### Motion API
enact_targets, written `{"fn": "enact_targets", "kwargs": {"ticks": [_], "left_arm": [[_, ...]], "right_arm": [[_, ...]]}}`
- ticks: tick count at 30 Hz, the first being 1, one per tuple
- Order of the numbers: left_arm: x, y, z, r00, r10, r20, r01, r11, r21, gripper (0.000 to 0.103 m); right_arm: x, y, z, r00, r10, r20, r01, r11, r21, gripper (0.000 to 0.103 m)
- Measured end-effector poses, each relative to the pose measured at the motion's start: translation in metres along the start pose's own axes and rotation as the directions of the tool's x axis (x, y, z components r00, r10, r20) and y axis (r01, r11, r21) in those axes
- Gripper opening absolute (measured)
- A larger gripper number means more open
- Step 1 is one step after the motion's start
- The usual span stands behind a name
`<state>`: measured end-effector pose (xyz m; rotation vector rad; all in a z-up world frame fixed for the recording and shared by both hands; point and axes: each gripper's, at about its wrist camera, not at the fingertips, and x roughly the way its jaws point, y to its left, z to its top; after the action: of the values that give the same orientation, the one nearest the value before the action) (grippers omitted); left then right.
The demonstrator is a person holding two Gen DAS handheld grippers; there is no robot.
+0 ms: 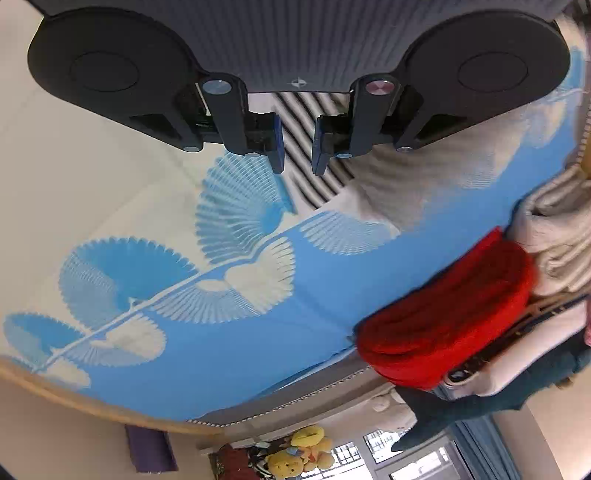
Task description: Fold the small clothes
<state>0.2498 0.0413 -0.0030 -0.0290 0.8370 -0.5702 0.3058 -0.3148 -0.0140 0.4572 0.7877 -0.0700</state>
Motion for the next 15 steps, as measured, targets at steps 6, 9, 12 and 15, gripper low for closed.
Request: {"fn": "enact_targets", "kwargs": {"ticks": [6, 9, 12, 15], "left_arm": [[0.033, 0.072, -0.021, 0.984, 0.167, 0.054, -0.115, 0.846, -0.521, 0.036], [0.070, 0.105, -0.032, 0.982, 0.185, -0.038, -0.161, 0.711, -0.684, 0.036], [0.092, 0.133, -0.040, 0.988, 0.143, -0.059, -0.137, 0.631, -0.763, 0.036], [0.107, 0.144, -0.046, 0.987, 0.122, -0.106, -0.159, 0.612, -0.775, 0.036]], "right_arm": [[0.003, 0.002, -0.016, 0.992, 0.107, -0.069, -0.102, 0.993, 0.066, 0.026], [0.019, 0.006, -0.026, 0.978, 0.127, -0.164, -0.118, 0.991, 0.061, 0.028], [0.039, 0.013, -0.035, 0.967, 0.092, -0.237, -0.090, 0.996, 0.022, 0.029], [0.055, 0.023, -0.043, 0.961, 0.035, -0.274, -0.050, 0.998, -0.048, 0.029]]}}
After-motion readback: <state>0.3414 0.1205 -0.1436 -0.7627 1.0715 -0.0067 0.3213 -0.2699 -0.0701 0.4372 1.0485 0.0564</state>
